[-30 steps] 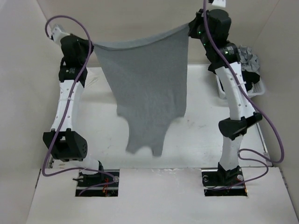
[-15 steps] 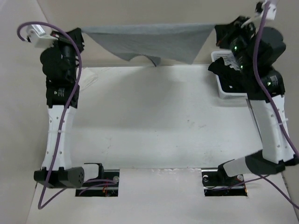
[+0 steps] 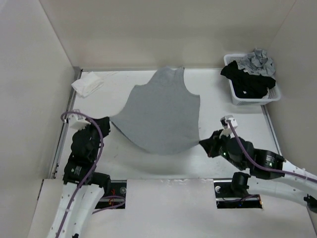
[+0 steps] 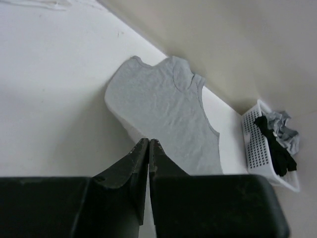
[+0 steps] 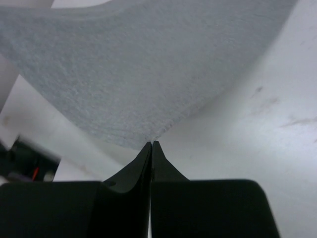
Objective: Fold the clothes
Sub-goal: Flatten the tank top out, then fold the tank top
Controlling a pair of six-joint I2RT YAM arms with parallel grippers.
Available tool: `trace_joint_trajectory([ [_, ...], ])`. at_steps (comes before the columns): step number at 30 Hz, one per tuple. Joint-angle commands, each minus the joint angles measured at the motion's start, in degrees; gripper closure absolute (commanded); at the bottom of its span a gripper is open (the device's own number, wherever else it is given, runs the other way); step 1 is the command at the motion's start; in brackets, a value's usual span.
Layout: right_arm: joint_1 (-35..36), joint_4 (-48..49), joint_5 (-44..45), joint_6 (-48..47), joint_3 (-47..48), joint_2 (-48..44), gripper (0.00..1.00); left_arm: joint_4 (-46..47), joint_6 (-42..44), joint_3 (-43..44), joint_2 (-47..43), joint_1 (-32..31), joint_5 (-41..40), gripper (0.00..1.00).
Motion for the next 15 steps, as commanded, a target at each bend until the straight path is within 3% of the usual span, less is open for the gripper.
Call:
trace_joint_trajectory([
  [1, 10.5, -9.2, 6.7, 14.8, -2.4, -2.0, 1.00, -10.2, -1.0, -3.4, -8.0, -1.0, -1.4, 0.97],
  [4, 17.5, -15.5, 5.9, 23.4, -4.3, -1.3, 1.00, -18.6, -4.4, -5.2, -12.3, -1.6, -1.0, 0.97],
  [9, 27.0, -17.3, 6.3, 32.5, -6.9, 2.0, 1.00, -22.3, -9.4, -6.4, -15.4, -4.6, -3.8, 0.97],
  [12, 22.7, -12.3, 6.6, 28.6, -7.4, 3.8, 1.00, -17.4, -8.7, -6.1, -10.9, -4.6, -5.1, 0.97],
  [15, 10.8, -3.3, 2.7, 18.7, -7.9, 5.4, 1.00, -6.5, -8.0, -5.0, -1.3, -4.7, -5.4, 0.97],
])
